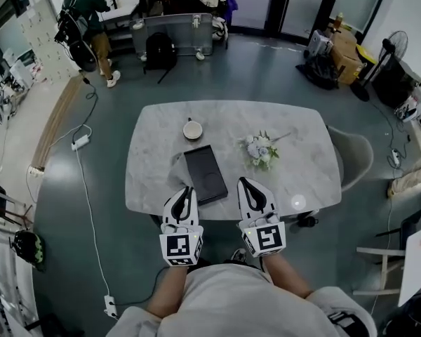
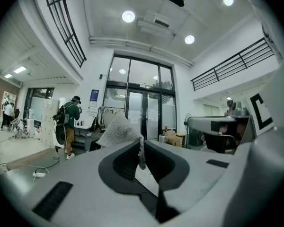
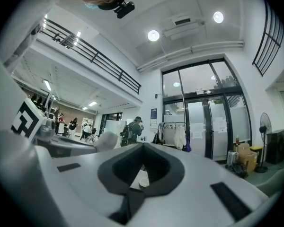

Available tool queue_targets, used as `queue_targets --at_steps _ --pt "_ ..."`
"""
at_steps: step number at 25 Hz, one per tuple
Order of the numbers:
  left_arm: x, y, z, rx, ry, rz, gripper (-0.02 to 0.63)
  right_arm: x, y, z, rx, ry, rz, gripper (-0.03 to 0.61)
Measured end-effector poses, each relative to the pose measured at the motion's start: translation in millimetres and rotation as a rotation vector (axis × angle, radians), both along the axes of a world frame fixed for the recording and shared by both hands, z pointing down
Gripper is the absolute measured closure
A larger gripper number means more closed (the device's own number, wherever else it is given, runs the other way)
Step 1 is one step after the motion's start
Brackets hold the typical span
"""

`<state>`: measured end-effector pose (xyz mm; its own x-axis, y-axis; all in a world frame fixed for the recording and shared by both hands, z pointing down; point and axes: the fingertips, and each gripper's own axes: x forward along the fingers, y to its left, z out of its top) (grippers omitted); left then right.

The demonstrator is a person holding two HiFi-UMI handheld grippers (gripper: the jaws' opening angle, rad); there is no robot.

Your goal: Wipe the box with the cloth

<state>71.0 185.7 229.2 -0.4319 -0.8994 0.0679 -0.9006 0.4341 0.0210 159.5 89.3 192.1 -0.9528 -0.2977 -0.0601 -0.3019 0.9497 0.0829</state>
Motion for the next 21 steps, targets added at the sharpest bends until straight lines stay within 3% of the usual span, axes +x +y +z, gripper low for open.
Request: queue_targets --at_steps 9,15,21 --pt "14.6 -25.5 -10.5 -0.005 -0.026 0.009 0.571 15.4 -22.2 -6.0 0.019 0.002 0.003 0.554" --pt "3.6 -1.1 -5.9 -0.025 -0.021 -0.036 0.571 3.5 -2.4 2.1 -0.002 0.010 -0.020 0.554" --pt "8.8 -3.3 -13.2 -0.025 -0.037 -0.020 0.571 3.9 -2.3 -4.0 -0.007 -0.012 -0.020 0.554"
